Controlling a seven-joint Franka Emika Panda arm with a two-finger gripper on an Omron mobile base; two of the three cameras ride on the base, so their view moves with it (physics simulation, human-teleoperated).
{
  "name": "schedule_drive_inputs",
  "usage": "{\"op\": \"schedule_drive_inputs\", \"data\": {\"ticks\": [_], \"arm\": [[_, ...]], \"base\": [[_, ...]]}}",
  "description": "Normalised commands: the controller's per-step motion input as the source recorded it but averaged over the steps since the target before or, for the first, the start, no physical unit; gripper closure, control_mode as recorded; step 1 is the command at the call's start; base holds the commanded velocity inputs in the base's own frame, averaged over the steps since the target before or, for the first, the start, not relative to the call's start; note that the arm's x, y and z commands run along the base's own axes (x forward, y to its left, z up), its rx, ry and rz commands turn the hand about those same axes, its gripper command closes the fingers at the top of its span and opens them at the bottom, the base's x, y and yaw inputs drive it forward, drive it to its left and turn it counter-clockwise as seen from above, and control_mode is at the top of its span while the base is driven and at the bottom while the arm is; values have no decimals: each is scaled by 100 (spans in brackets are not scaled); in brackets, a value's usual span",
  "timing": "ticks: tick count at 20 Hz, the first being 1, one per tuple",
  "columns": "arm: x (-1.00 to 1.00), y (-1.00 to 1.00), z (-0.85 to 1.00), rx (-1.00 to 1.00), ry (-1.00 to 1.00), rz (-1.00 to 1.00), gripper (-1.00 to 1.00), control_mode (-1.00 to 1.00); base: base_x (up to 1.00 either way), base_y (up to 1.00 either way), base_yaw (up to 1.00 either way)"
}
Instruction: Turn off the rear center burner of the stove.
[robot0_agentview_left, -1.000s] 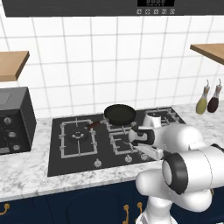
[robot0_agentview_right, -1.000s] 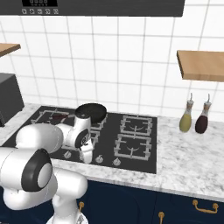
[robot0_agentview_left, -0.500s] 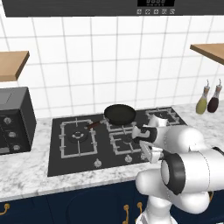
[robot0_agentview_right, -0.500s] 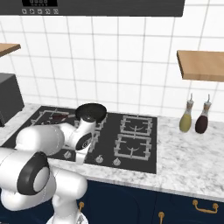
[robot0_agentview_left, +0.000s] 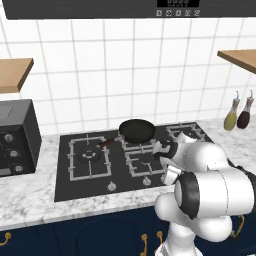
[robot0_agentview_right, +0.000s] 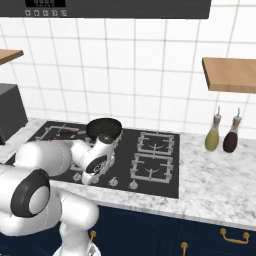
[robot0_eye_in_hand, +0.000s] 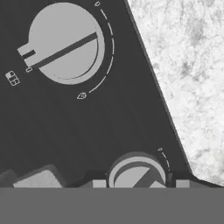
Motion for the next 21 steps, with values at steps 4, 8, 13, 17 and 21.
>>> {"op": "schedule_drive_inputs", "data": {"ticks": [4, 8, 13, 17, 21], "arm": [[0, 0, 0, 11, 28, -92, 100, -100], [-1, 0, 0, 9, 28, -94, 100, -100], [-6, 0, 0, 7, 26, -97, 100, -100], [-6, 0, 0, 6, 24, -99, 100, -100], [-5, 0, 0, 5, 23, -100, 100, -100]], "base": [[0, 0, 0], [0, 0, 0], [0, 0, 0], [0, 0, 0], [0, 0, 0]]}}
